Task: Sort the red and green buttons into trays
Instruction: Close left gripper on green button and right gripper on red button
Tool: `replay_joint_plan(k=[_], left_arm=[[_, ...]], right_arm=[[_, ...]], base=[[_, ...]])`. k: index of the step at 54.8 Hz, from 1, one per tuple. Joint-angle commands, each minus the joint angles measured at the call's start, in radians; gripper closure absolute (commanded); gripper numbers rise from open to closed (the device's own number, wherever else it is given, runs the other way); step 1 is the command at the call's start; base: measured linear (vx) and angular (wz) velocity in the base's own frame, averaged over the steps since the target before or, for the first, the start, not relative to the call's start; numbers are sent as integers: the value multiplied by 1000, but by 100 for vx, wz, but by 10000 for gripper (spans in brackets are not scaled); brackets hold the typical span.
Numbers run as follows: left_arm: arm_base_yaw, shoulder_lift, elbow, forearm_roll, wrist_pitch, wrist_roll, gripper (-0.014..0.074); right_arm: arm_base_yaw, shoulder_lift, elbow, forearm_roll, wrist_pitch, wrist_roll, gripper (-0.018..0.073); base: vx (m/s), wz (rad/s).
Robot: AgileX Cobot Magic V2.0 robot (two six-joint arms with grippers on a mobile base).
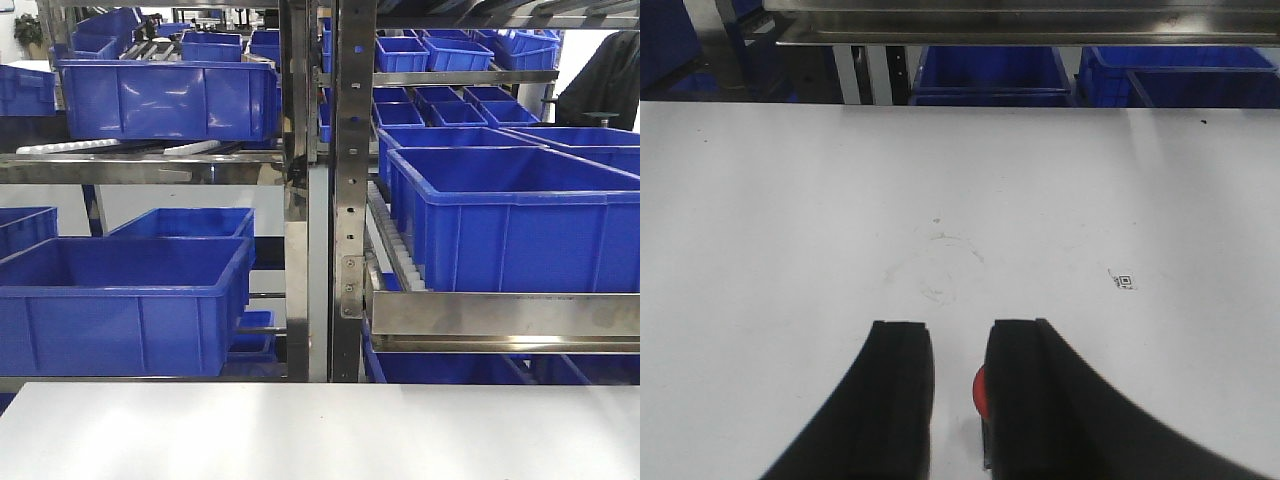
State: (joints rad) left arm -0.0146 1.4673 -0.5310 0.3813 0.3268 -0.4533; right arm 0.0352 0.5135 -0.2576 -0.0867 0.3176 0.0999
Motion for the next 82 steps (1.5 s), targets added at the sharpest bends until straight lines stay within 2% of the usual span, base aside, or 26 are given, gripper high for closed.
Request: replay_joint_plan(k=[1, 17, 23, 28, 37, 45, 46, 51, 57, 67, 76, 82], left_arm=[[3, 5, -29, 5, -67, 2, 11], [3, 55, -29, 4, -91, 2, 11], [3, 61, -29, 4, -79, 1, 25], [3, 70, -29, 5, -80, 2, 62], [3, 93, -29, 4, -81, 2, 132], [3, 102, -29, 4, -83, 2, 171], [3, 102, -29, 4, -83, 2, 234], [3, 102, -29, 4, -83, 2, 285], [3, 102, -29, 4, -85, 2, 354], [3, 102, -29, 4, -98, 2, 424], [3, 102, -29, 4, -95, 2, 451], [3, 102, -29, 4, -95, 2, 450]], right_arm=[[-4, 14, -36, -4, -78, 1, 301], [-4, 14, -36, -22, -77, -3, 301], [-4, 14, -36, -8, -73, 26, 301], [-4, 14, -43, 7, -6, 66, 293], [-4, 39, -91, -9, 168, 68, 245], [-4, 85, -144, -31, 176, 68, 168], [-4, 167, -197, -20, 176, 68, 77], [-4, 229, -251, -4, 257, 66, 46], [-4, 348, -333, -13, 368, 36, 33], [-4, 544, -467, -87, 435, 26, 33], [-4, 688, -553, -166, 529, 29, 33], [-4, 762, -586, -189, 542, 41, 33]], base=[[0, 0], [0, 0], [0, 0], [0, 0], [0, 0], [0, 0], [0, 0], [0, 0], [0, 0], [0, 0], [0, 0], [0, 0]])
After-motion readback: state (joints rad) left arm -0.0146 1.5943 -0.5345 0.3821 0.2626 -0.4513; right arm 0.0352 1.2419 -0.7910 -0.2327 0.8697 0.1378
